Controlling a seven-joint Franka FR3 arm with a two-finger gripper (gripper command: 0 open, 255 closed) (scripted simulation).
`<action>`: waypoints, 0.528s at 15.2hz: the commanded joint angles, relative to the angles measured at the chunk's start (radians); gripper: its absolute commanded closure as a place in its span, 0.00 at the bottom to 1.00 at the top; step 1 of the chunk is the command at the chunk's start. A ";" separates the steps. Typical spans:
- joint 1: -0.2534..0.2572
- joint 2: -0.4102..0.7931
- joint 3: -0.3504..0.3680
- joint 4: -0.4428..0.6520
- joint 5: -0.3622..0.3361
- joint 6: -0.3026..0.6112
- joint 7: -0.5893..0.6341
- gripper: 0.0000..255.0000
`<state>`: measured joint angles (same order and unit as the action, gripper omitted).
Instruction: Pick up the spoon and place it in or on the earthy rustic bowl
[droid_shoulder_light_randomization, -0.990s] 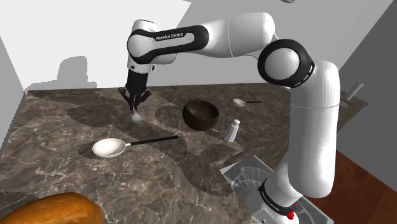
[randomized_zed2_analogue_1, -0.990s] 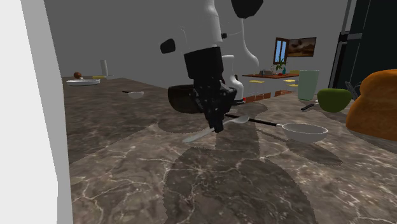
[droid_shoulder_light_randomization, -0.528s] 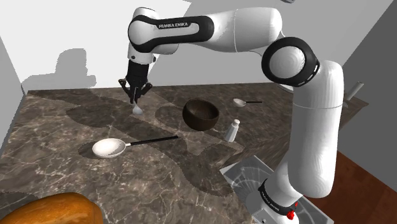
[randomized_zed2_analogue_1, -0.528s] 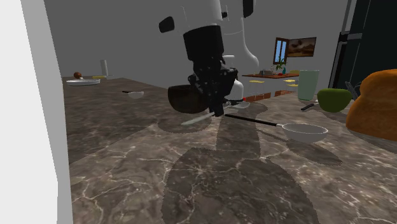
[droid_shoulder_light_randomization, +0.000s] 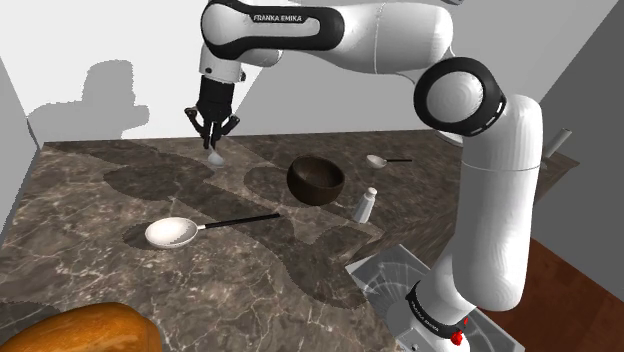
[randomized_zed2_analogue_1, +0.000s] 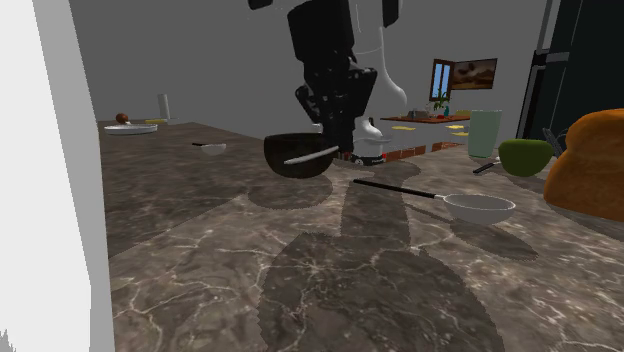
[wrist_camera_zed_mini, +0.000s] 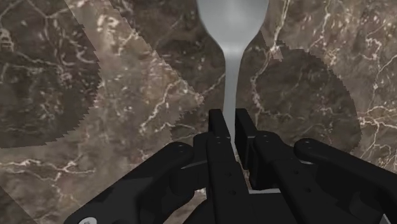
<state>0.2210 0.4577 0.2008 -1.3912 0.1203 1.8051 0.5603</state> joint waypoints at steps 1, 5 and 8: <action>0.000 -0.003 0.000 0.020 0.000 -0.023 0.004 1.00; 0.001 -0.004 0.001 0.072 -0.001 -0.075 0.012 1.00; 0.003 -0.002 0.002 0.115 -0.003 -0.116 0.019 1.00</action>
<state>0.2219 0.4559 0.2018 -1.2909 0.1181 1.7041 0.5746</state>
